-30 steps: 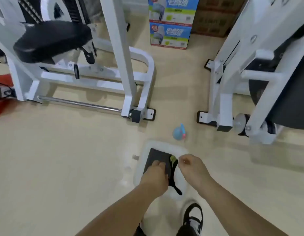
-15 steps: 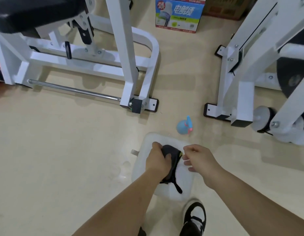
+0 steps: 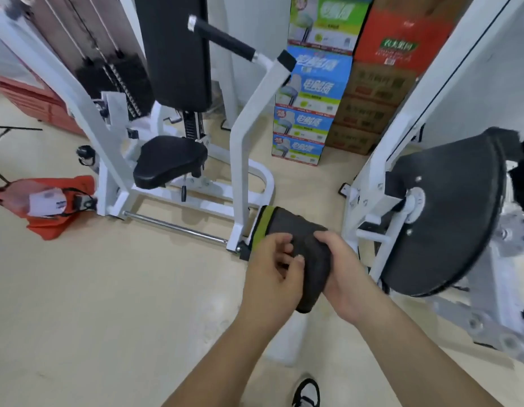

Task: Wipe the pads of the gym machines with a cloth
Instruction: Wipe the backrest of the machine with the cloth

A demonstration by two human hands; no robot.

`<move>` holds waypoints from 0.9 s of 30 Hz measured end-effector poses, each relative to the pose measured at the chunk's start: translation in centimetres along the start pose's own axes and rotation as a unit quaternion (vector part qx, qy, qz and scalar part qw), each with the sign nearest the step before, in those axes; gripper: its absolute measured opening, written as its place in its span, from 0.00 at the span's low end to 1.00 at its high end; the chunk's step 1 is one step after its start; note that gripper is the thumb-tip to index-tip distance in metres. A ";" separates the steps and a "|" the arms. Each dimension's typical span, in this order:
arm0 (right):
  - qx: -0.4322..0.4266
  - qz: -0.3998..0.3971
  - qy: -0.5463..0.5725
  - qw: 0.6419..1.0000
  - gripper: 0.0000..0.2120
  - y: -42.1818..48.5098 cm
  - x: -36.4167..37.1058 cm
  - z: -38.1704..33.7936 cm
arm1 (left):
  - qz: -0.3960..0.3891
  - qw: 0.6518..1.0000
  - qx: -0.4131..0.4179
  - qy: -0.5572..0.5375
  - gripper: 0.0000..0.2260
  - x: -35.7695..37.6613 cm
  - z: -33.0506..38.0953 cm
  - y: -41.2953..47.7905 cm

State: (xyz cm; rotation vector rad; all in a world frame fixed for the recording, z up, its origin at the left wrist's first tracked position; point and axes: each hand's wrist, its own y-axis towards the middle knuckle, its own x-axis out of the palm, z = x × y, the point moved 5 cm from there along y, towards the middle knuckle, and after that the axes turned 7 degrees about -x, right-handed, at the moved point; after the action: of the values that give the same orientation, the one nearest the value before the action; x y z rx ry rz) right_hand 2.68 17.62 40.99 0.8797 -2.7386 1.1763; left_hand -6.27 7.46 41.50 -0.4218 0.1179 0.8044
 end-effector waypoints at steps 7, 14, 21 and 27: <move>-0.069 -0.056 0.001 0.996 0.28 -7.8 6.8 -7.3 | -0.012 0.999 -0.037 -0.032 0.32 -8.7 9.0 -3.4; -0.139 -0.105 -0.050 0.983 0.06 -8.8 17.6 -9.1 | -0.028 0.999 -0.007 -0.018 0.20 -19.3 10.2 -1.8; -0.152 -0.072 -0.017 0.986 0.06 -5.1 33.2 -9.6 | 0.006 1.000 0.003 0.030 0.18 -34.4 11.3 5.4; -0.164 -0.012 0.038 0.986 0.08 -2.1 41.8 -12.3 | 0.066 0.985 0.106 0.120 0.17 -43.1 15.1 12.2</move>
State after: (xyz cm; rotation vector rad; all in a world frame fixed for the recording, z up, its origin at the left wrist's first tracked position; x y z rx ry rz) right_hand -33.59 4.42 61.35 0.8054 -2.7364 0.7052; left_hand -45.71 -7.89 62.56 -0.3103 0.4560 0.8595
